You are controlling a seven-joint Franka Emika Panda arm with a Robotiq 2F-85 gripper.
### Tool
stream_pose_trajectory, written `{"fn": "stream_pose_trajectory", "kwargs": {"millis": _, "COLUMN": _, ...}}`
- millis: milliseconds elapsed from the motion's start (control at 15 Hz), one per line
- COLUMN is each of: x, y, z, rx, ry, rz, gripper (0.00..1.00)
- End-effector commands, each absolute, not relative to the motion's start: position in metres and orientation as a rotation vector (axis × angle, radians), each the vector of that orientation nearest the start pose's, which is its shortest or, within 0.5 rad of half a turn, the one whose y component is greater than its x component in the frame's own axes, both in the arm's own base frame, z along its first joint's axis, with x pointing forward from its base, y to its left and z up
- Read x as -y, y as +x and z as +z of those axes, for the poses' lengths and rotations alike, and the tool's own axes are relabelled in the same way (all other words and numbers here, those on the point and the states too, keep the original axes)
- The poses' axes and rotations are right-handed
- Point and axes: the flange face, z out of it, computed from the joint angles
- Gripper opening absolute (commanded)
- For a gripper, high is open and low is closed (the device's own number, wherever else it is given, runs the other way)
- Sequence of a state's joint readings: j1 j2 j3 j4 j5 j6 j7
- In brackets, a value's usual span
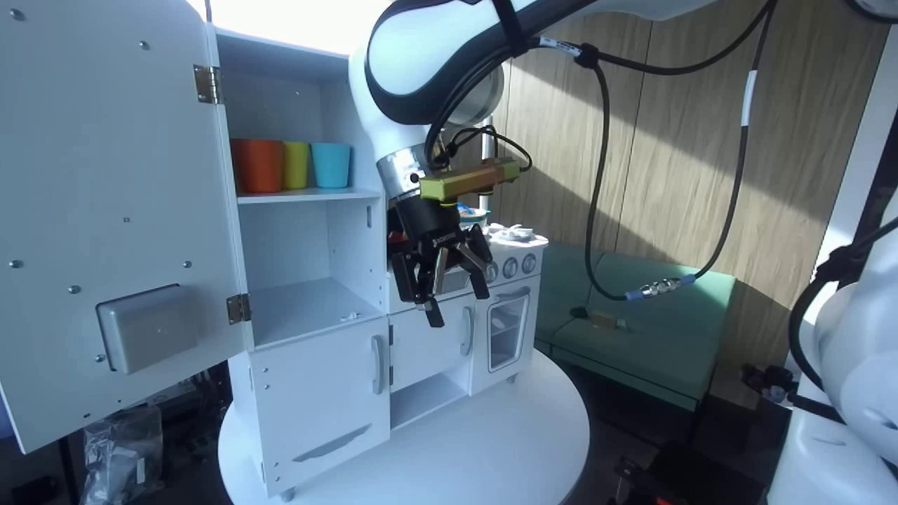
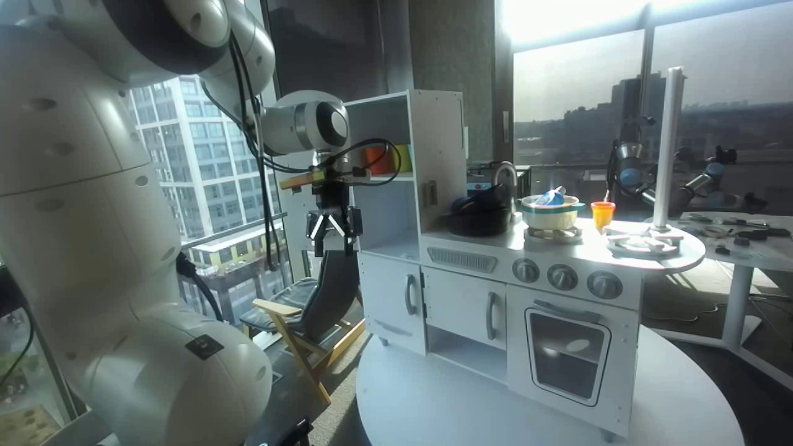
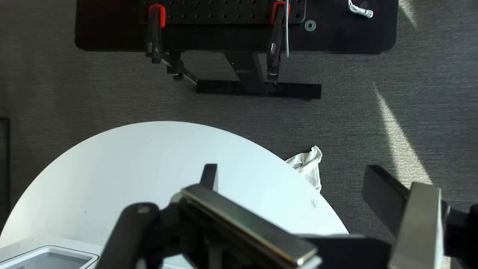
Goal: Close the open cabinet door.
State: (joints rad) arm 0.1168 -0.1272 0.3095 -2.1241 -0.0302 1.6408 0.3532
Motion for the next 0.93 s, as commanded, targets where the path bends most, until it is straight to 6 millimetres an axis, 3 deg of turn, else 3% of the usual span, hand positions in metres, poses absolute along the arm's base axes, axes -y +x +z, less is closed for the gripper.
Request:
{"fn": "stream_pose_trajectory", "kwargs": {"millis": 0, "x": -0.204, "y": 0.43, "z": 0.434, "rx": 0.149, "ry": -3.304, "rz": 0.529, "gripper": 1.0}}
{"fn": "stream_pose_trajectory", "kwargs": {"millis": 200, "x": -0.249, "y": 0.43, "z": 0.422, "rx": 0.279, "ry": -3.233, "rz": 0.419, "gripper": 1.0}}
{"fn": "stream_pose_trajectory", "kwargs": {"millis": 400, "x": -0.296, "y": 0.426, "z": 0.434, "rx": 0.413, "ry": -3.19, "rz": 0.208, "gripper": 1.0}}
{"fn": "stream_pose_trajectory", "kwargs": {"millis": 600, "x": -0.33, "y": 0.416, "z": 0.468, "rx": 0.45, "ry": -3.103, "rz": -0.036, "gripper": 1.0}}
{"fn": "stream_pose_trajectory", "kwargs": {"millis": 867, "x": -0.364, "y": 0.417, "z": 0.519, "rx": 0.281, "ry": -3.044, "rz": -0.274, "gripper": 1.0}}
